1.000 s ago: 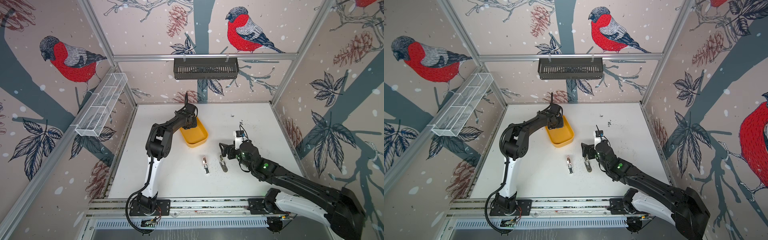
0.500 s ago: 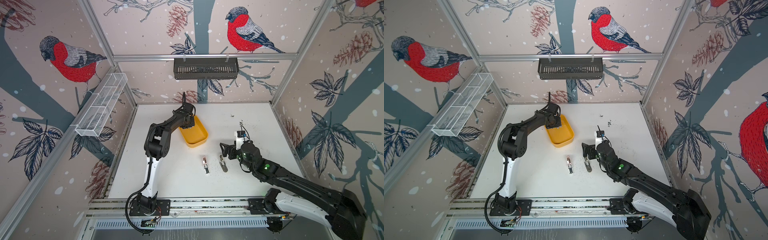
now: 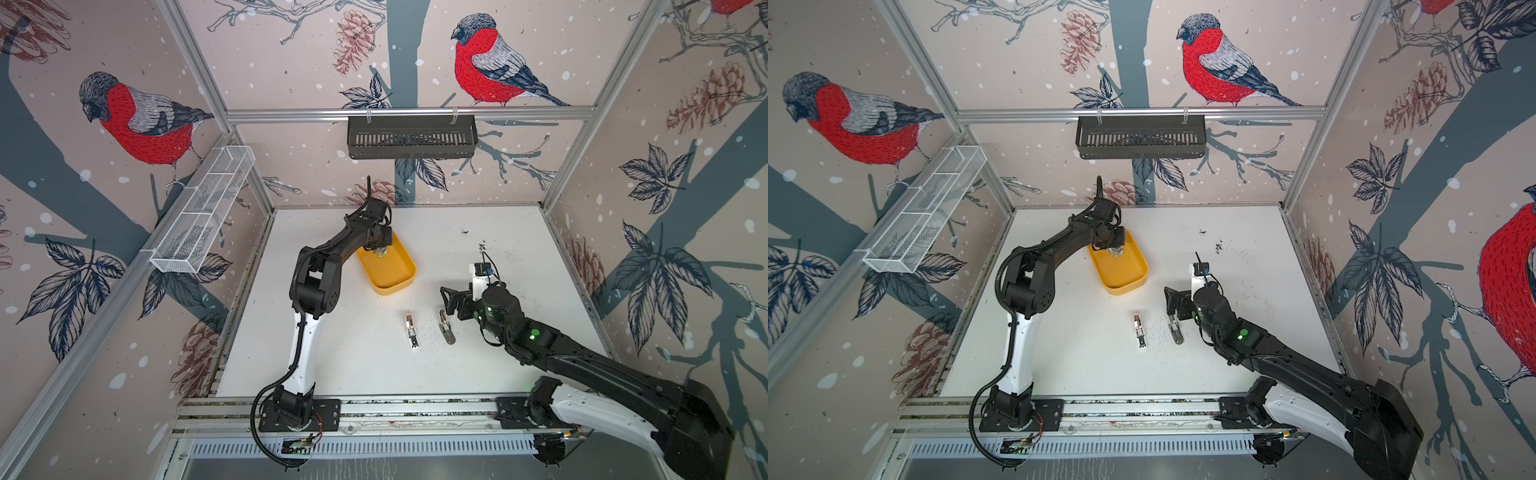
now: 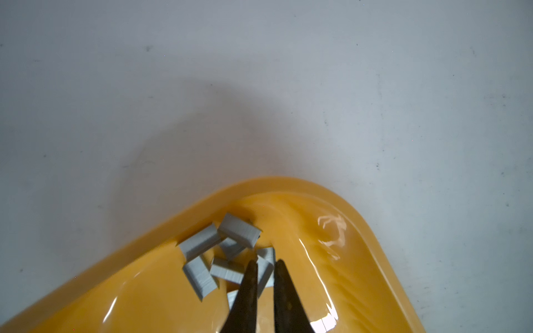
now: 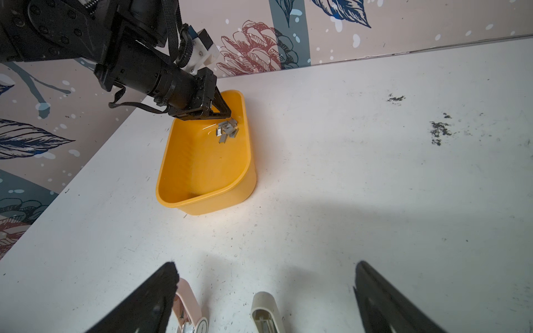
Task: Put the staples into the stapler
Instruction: 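Close the left gripper on a grey staple strip in the yellow tray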
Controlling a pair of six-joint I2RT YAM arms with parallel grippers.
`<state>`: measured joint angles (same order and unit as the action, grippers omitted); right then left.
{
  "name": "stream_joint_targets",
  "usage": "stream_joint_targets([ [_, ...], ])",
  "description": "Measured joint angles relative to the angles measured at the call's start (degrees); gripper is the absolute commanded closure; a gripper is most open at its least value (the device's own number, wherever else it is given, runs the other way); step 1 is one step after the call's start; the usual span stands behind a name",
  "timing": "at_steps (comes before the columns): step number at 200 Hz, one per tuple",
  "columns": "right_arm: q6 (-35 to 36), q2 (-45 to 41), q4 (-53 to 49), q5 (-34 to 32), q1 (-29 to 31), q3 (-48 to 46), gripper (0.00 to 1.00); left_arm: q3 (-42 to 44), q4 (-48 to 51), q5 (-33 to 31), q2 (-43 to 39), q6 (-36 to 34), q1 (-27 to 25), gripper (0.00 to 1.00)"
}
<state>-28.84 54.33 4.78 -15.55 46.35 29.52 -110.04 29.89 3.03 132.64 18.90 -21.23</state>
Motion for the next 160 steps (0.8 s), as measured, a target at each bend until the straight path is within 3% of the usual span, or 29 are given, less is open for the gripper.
stream_joint_targets([
  [64,-0.2,0.0,0.0,0.0,-0.3,-0.3,0.04,-3.6,1.6,1.3,2.1,-2.7,0.3,0.88],
  [160,-1.0,0.3,0.0,0.1,-0.6,-0.4,0.04,-1.5,3.9,1.4,2.3,-2.8,0.5,0.82],
])
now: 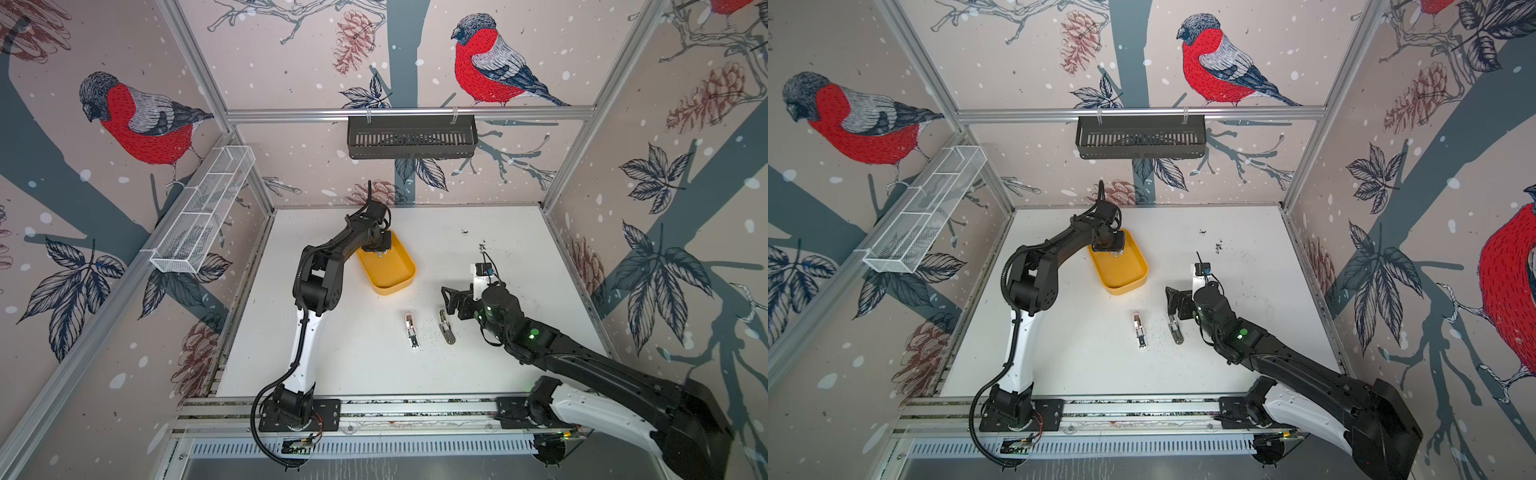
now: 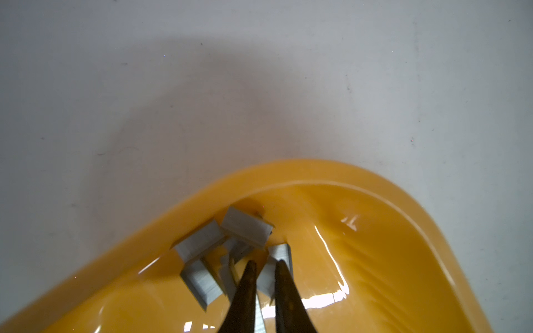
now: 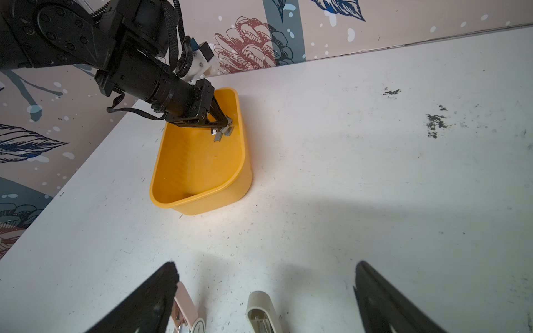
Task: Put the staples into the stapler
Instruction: 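Close the left gripper on a grey staple strip in the yellow tray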
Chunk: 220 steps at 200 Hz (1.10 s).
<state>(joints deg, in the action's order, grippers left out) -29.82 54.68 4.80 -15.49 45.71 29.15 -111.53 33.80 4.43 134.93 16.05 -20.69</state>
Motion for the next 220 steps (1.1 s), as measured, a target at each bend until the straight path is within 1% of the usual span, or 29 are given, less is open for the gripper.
stream_joint_targets([
  [23,0.0,-0.2,0.0,0.0,0.0,-0.2,0.04,0.0,0.0,0.0,0.0,0.0,0.0,0.82],
  [52,0.0,-0.3,0.0,0.0,-0.1,-0.3,0.04,0.2,0.0,0.3,0.0,0.0,0.0,0.79],
  [78,0.0,-0.3,0.0,0.0,-0.1,-0.4,0.04,0.6,0.0,1.4,0.0,0.0,0.0,0.79],
  [143,0.0,-0.3,0.0,0.0,-0.2,-0.7,0.04,0.9,0.1,1.8,0.0,-1.0,0.0,0.88],
  [177,0.0,-0.3,0.0,0.0,-0.3,-0.8,0.04,0.9,0.1,1.8,0.0,-1.0,0.0,0.89],
  [208,0.0,-0.2,0.0,0.2,-0.3,-0.8,0.04,0.8,0.3,1.8,0.0,-1.0,0.0,0.93],
  [220,0.0,-0.2,0.0,0.2,-0.3,-0.8,0.04,0.8,0.5,1.8,-0.2,-1.0,0.0,0.96],
])
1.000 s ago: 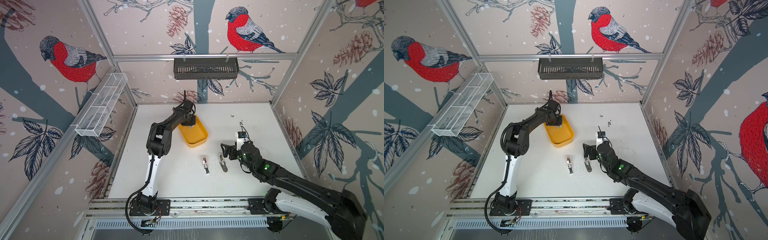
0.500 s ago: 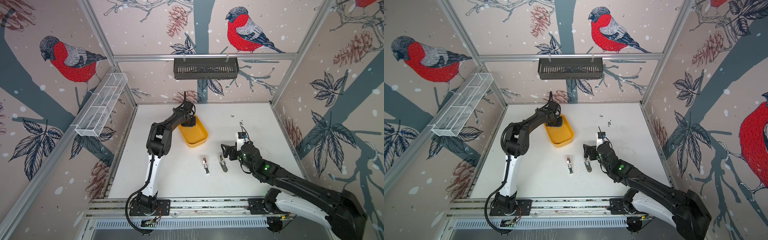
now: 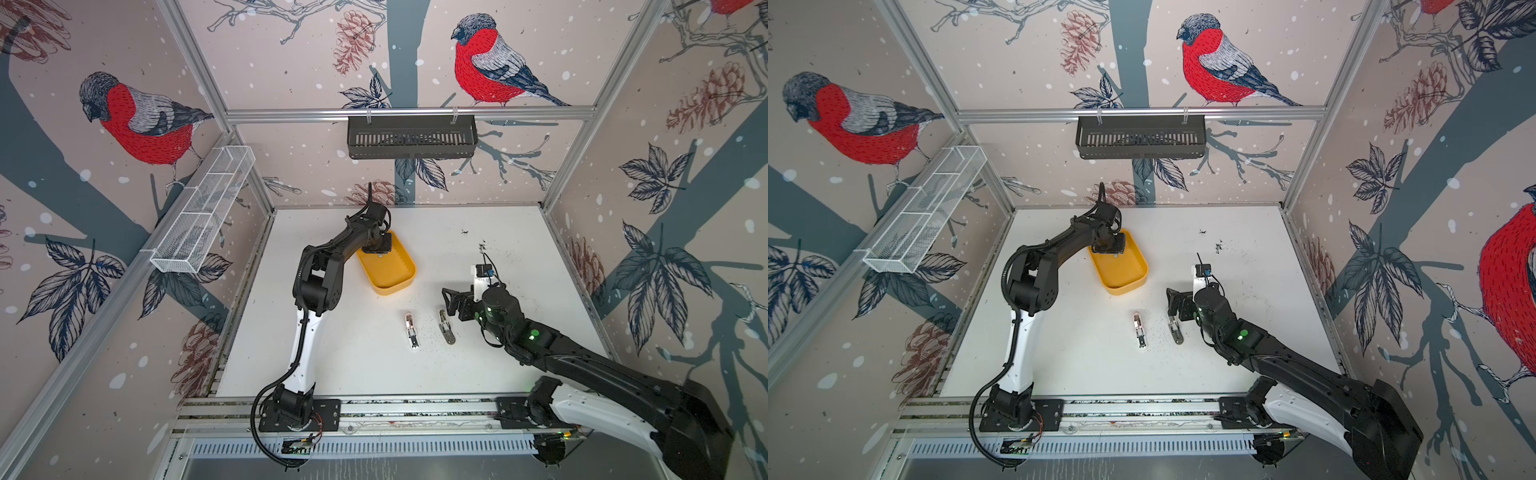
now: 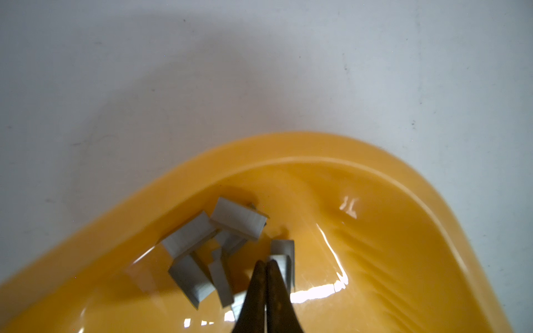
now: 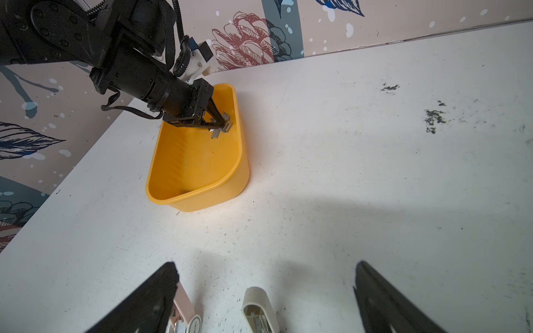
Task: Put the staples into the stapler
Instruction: 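Close the left gripper on a grey staple strip in the yellow tray, then lift the staple strip toward the table center while the right gripper moves in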
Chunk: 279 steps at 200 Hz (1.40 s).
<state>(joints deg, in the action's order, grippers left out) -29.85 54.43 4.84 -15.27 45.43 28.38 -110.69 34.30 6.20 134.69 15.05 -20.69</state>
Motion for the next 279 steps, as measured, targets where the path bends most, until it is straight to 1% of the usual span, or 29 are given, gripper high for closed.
stream_joint_targets([
  [37,0.0,-0.1,0.0,0.0,0.0,0.0,0.04,0.5,0.9,0.0,-2.1,0.0,0.0,0.99],
  [69,0.0,-0.4,0.0,0.2,0.0,0.0,0.04,3.6,0.8,0.3,-5.7,0.0,0.0,1.00],
  [100,-0.4,-1.4,0.0,1.7,-0.1,0.2,0.04,11.5,-0.7,2.1,-12.0,0.9,-0.1,1.00],
  [144,-1.5,-3.6,0.0,7.0,-2.4,0.6,0.07,26.0,-6.9,8.9,-24.4,2.7,-1.0,1.00],
  [168,-1.7,-4.8,0.4,12.7,-4.5,0.6,0.09,33.7,-11.5,14.7,-31.1,3.1,-2.1,1.00],
  [186,-2.2,-5.5,0.9,17.4,-5.9,0.6,0.13,39.3,-15.7,20.0,-35.9,3.7,-3.2,1.00],
  [211,-3.8,-7.0,3.5,25.5,-9.1,-0.1,0.16,45.7,-21.8,27.7,-41.6,4.3,-5.5,1.00],
  [226,-5.2,-8.2,5.4,30.5,-11.3,-1.0,0.18,48.2,-25.1,31.8,-44.2,4.9,-6.5,1.00],
  [253,-8.2,-9.6,9.8,39.3,-14.6,-1.9,0.21,51.7,-32.6,38.1,-48.5,7.9,-7.5,1.00],
  [279,-11.6,-10.1,14.9,45.9,-16.3,-2.0,0.25,53.7,-40.0,43.7,-51.1,11.5,-8.8,1.00],
])
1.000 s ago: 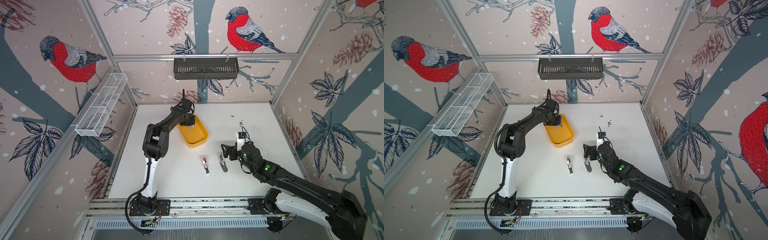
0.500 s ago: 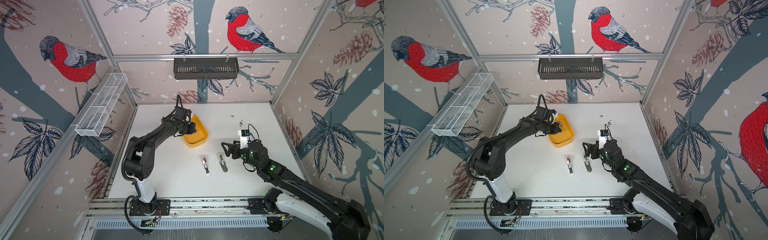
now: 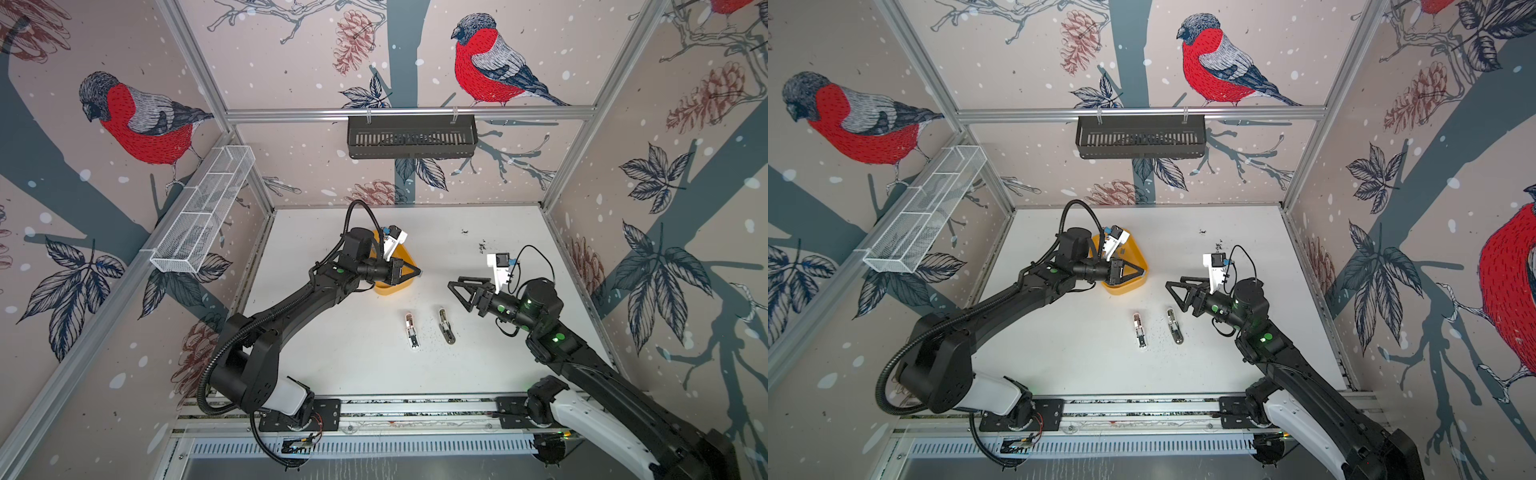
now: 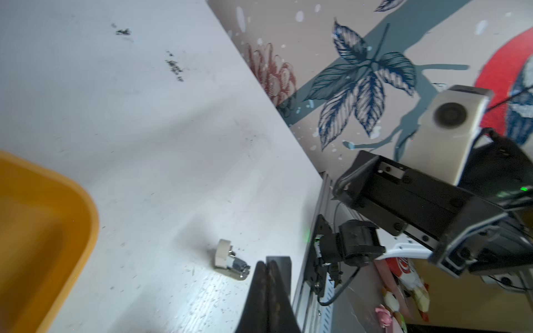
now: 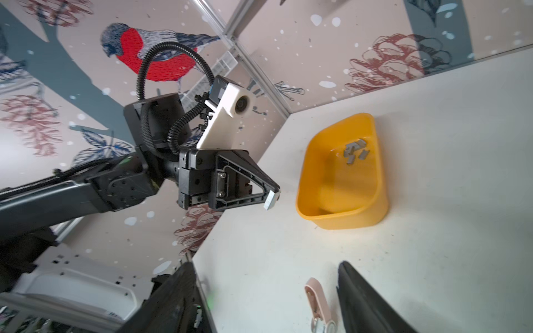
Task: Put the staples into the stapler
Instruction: 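Lift the staple strip toward the table center while the right gripper moves in, then close the right gripper on the staple strip held by the left gripper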
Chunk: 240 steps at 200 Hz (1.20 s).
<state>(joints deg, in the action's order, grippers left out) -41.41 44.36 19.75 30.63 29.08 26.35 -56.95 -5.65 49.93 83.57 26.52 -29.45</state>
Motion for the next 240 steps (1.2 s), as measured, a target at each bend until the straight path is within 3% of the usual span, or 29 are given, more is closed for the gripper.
stream_joint_targets([
  [45,-7.3,0.9,10.3,6.8,-0.7,-0.2,0.32,4.3,-14.6,6.7,-3.3,10.4,-0.3,1.00],
  [118,-17.1,4.9,20.3,8.1,0.5,2.1,0.44,6.3,-34.1,11.7,-3.3,27.3,-1.9,1.00],
  [240,-16.3,7.8,18.6,3.9,4.6,6.1,0.57,4.6,-37.8,13.0,-2.2,31.0,-4.1,1.00],
])
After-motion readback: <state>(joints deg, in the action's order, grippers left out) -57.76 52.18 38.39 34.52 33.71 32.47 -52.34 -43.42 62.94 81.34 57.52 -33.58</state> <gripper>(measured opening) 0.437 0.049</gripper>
